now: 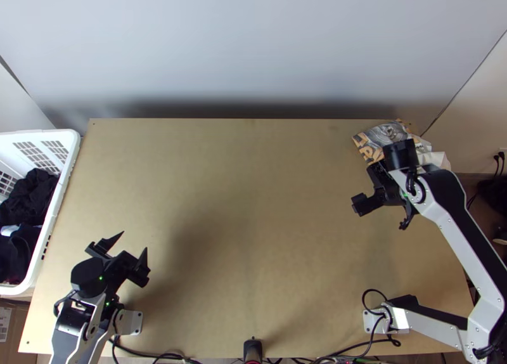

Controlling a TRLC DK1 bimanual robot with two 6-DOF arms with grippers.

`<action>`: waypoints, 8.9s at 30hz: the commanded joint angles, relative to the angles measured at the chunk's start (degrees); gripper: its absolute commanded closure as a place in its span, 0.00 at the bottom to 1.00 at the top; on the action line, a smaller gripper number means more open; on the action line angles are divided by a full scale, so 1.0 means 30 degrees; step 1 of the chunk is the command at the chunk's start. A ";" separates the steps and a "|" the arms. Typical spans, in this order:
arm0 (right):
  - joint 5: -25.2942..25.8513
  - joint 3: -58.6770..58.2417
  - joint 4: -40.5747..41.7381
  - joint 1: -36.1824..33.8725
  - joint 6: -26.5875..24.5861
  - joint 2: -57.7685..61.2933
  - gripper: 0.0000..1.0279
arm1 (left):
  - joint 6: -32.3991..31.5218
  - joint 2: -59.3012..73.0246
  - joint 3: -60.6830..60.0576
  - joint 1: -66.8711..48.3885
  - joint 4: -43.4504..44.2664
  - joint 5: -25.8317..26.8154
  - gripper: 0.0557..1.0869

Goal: Fold the t-shirt

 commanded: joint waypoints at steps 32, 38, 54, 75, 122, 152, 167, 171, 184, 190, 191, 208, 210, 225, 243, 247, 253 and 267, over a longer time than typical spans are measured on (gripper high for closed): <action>0.0743 -0.2598 0.2592 0.0504 -0.0357 -0.1515 0.05 | -1.1646 2.6810 2.1358 1.8962 0.2501 -0.1012 0.05; 0.0743 -0.3418 0.2592 0.0093 -0.0328 -0.2160 0.05 | -1.1471 3.0472 2.0186 2.2155 0.2999 -0.0719 0.05; 0.0743 -0.4268 0.2592 -0.0317 -0.0299 -0.2511 0.05 | -1.0592 3.5833 1.8486 2.3561 0.5929 -0.0661 0.05; 0.0743 -0.6202 0.2240 -0.1284 -0.0504 -0.3273 0.05 | -0.9332 4.0257 2.0830 2.3708 0.8653 -0.0953 0.29; 0.1036 -0.0196 0.0072 -0.1811 -0.0972 -0.6495 0.05 | -1.3844 2.1038 2.9502 1.2663 -0.1718 1.0824 0.96; 0.1007 -0.2012 -0.0543 -0.2836 -0.0240 -0.7726 0.05 | -1.9410 2.6839 3.3516 -1.1624 -0.4940 1.0765 0.96; 0.0978 -0.2041 -0.0543 -0.3159 -0.0240 -0.7697 0.05 | -1.8883 3.2523 3.8701 -1.3704 -0.4911 0.9623 0.43; 0.0978 -0.2276 -0.0045 -0.2866 -0.0240 -0.7697 0.05 | -1.7682 3.2347 3.8496 -1.2005 -0.7020 0.8656 0.06; 0.0978 -0.2100 0.0981 -0.0961 -0.0123 -0.6027 0.05 | -1.1969 2.4994 2.8682 -0.4271 -1.2030 0.8685 0.06; 0.0949 -0.2627 0.1215 -0.0053 0.0170 -0.5675 0.05 | -1.1939 2.2064 2.4697 -0.4271 -1.2704 0.8656 0.06; 0.0949 -0.2657 0.1274 0.0006 0.0170 -0.5617 0.05 | -1.1793 2.1888 2.4317 -0.4271 -1.3378 0.8656 0.06; 0.0919 -0.2393 0.1947 0.1324 0.0287 -0.5001 0.05 | -0.6666 1.9515 1.6494 0.3054 -1.3671 0.4437 0.06; 0.0919 -0.2481 0.1918 0.1441 0.0287 -0.5031 0.05 | -0.6637 1.9574 1.5674 0.3054 -1.2880 0.4349 0.06; 0.0890 -0.2686 0.1889 0.1851 0.0375 -0.5265 0.05 | -0.7516 1.9984 1.2012 0.2468 -0.9276 0.3910 0.11; 0.0890 -0.2041 0.2123 0.3287 0.0258 -0.4562 0.05 | -0.8805 2.0599 1.5147 0.0622 -0.6435 0.4408 0.97; 0.0919 -0.0987 0.2358 0.3873 0.0111 -0.3478 0.05 | -0.9566 2.1361 1.8750 -0.0814 -0.6464 0.4466 0.97; 0.0890 0.1386 0.2592 0.5308 0.0111 -0.1515 0.05 | -1.0152 2.4232 2.3789 -0.3275 -0.6083 0.5140 0.97; 0.0919 0.4931 0.2563 0.6509 0.0258 0.1473 0.05 | -1.1705 3.3343 3.7529 -0.8870 -0.6757 0.5228 0.97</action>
